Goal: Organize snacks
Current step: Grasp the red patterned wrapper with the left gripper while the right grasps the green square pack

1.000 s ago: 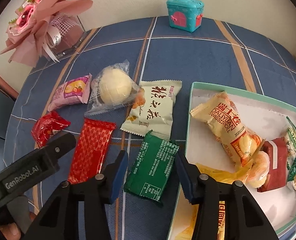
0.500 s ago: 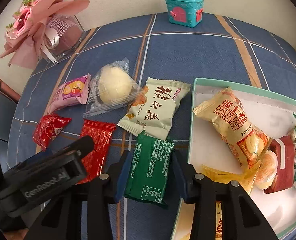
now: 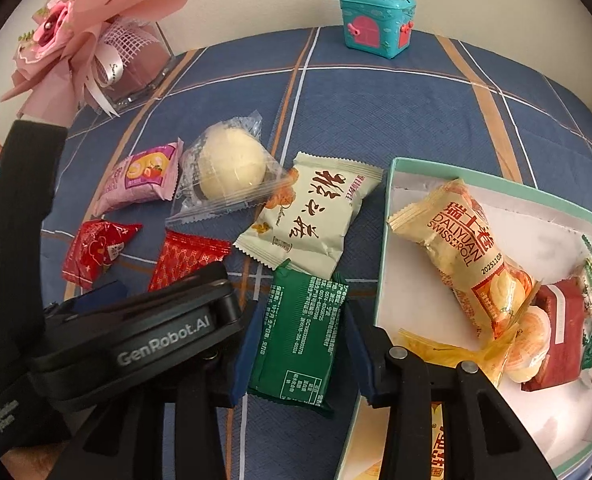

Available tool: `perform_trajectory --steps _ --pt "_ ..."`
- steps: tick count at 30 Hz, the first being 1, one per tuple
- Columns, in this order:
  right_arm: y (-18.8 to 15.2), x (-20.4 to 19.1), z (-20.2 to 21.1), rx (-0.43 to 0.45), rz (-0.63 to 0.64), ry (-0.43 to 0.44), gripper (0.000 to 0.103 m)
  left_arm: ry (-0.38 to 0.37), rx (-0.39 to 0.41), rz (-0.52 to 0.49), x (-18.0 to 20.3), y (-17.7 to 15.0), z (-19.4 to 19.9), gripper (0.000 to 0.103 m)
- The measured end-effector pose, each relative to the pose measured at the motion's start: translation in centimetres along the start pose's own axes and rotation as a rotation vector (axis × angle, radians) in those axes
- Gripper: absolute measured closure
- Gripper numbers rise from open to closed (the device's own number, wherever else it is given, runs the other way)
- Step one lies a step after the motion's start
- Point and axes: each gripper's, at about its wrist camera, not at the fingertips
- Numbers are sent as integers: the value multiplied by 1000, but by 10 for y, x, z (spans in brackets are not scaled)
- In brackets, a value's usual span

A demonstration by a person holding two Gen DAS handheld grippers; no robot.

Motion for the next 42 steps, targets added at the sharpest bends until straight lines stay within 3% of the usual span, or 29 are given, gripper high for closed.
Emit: perform_trajectory --steps 8,12,21,25,30,42 --pt "0 1 0 -1 -28 11 58 128 22 2 -15 1 -5 0" --pt "2 5 0 3 -48 22 58 102 16 60 -24 2 -6 0" --pt "5 9 -1 16 -57 35 60 82 5 55 -25 3 -9 0" --pt "5 6 -3 16 -43 36 61 49 -3 66 -45 -10 3 0" --pt "3 0 -4 14 -30 34 61 45 -15 50 -36 -16 1 1" --pt "-5 -27 -15 -10 71 -48 61 45 19 -4 -19 -23 22 41"
Point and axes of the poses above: each gripper's, at about its wrist camera, not at the fingertips, and z roughly against the way its jaws point, x to its right, y to its top, and after that the axes turned 10 degrees about x, right-handed
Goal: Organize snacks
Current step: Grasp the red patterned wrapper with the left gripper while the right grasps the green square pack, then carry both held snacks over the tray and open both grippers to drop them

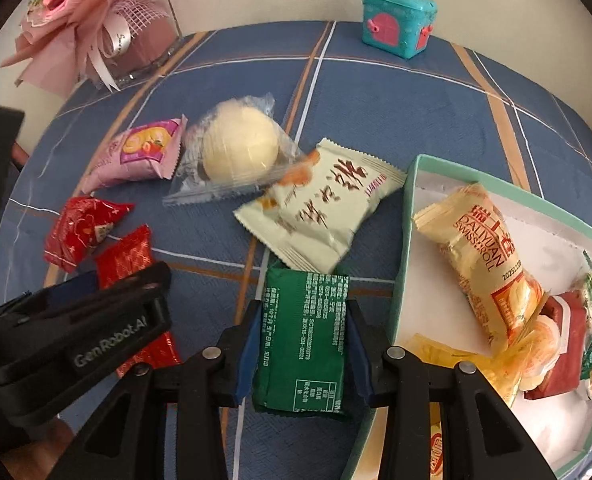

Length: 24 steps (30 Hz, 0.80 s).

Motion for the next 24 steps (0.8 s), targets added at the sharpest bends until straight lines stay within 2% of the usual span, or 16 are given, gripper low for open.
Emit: perform_trajectory --steps 7,15,24 --pt "1 8 4 -3 -25 15 61 -36 12 31 -1 -3 11 54" --pt "8 23 32 22 -68 41 61 -88 57 64 -8 2 38 56" --pt "14 27 64 51 -87 77 61 -106 142 79 -20 8 77 57"
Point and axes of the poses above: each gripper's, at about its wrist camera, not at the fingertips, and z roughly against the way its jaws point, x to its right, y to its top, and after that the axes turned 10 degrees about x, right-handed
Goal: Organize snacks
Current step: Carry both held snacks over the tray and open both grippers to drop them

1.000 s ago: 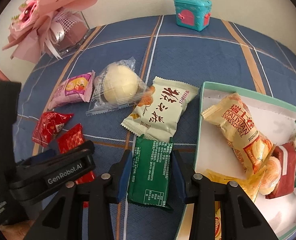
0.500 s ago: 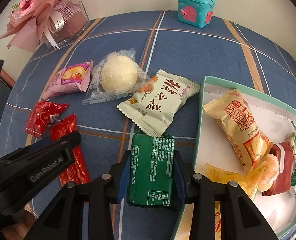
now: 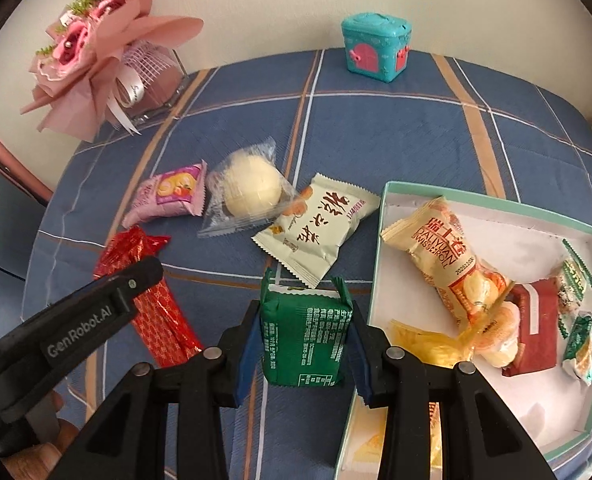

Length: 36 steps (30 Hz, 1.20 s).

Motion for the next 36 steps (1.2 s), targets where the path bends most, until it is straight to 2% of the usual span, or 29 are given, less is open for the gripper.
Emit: perform_trajectory --steps 9,16,24,36 --pt "5 -3 32 55 16 24 61 -4 90 20 -3 11 37 57" --pt "4 12 43 58 6 18 61 -14 137 9 7 12 58 57" --pt "4 49 54 53 -15 -21 61 -47 156 -35 37 6 71 57" --pt "4 138 77 66 -161 -100 61 -127 131 -125 101 -14 74 57"
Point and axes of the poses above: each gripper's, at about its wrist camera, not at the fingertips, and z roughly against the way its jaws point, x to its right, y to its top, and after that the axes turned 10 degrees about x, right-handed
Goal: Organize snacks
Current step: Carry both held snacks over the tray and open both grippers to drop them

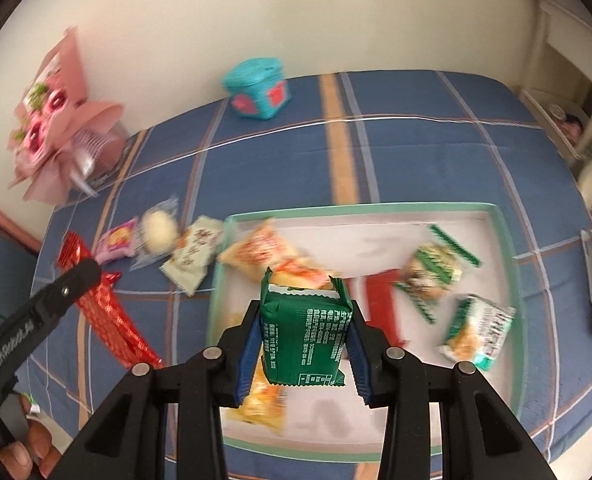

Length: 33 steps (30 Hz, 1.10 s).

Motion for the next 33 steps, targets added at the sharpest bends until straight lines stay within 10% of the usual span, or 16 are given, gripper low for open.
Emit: perform_trajectory --steps 13,33 --pt "4 69 21 35 -114 -78 61 -94 -47 -174 79 -24 -3 56" --pt "-10 73 -8 -62 -98 -99 61 -118 -173 -298 117 -59 -28 56"
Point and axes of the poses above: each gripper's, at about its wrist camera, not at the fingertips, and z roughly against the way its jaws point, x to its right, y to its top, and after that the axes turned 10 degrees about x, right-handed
